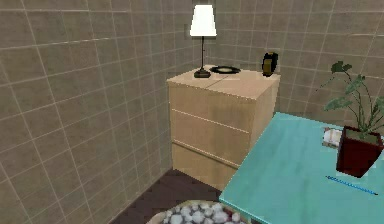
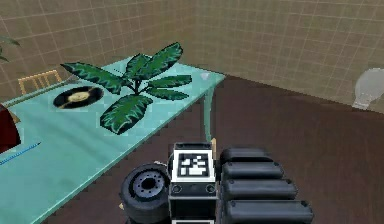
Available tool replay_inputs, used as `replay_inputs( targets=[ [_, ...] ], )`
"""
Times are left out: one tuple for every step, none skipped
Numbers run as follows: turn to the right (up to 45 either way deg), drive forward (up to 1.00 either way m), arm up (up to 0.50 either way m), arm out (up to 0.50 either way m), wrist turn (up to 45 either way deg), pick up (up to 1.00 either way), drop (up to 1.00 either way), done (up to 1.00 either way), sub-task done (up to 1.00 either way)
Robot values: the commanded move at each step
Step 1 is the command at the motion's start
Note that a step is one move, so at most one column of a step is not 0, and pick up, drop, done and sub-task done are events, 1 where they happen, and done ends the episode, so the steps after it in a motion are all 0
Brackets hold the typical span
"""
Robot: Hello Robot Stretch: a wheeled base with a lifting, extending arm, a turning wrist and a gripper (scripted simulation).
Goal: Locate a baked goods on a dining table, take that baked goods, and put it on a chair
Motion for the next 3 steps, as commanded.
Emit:
replay_inputs(
  targets=[
    [0.0, 0.0, 0.0, 0.44, 0.0, 0.0, 0.0, 0.0, 0.0],
    [0.0, 0.0, 0.0, 0.0, 45.0, 0.0, 0.0, 0.0, 0.0],
    [0.0, 0.0, 0.0, 0.0, 45.0, 0.0, 0.0, 0.0, 0.0]
  ],
)
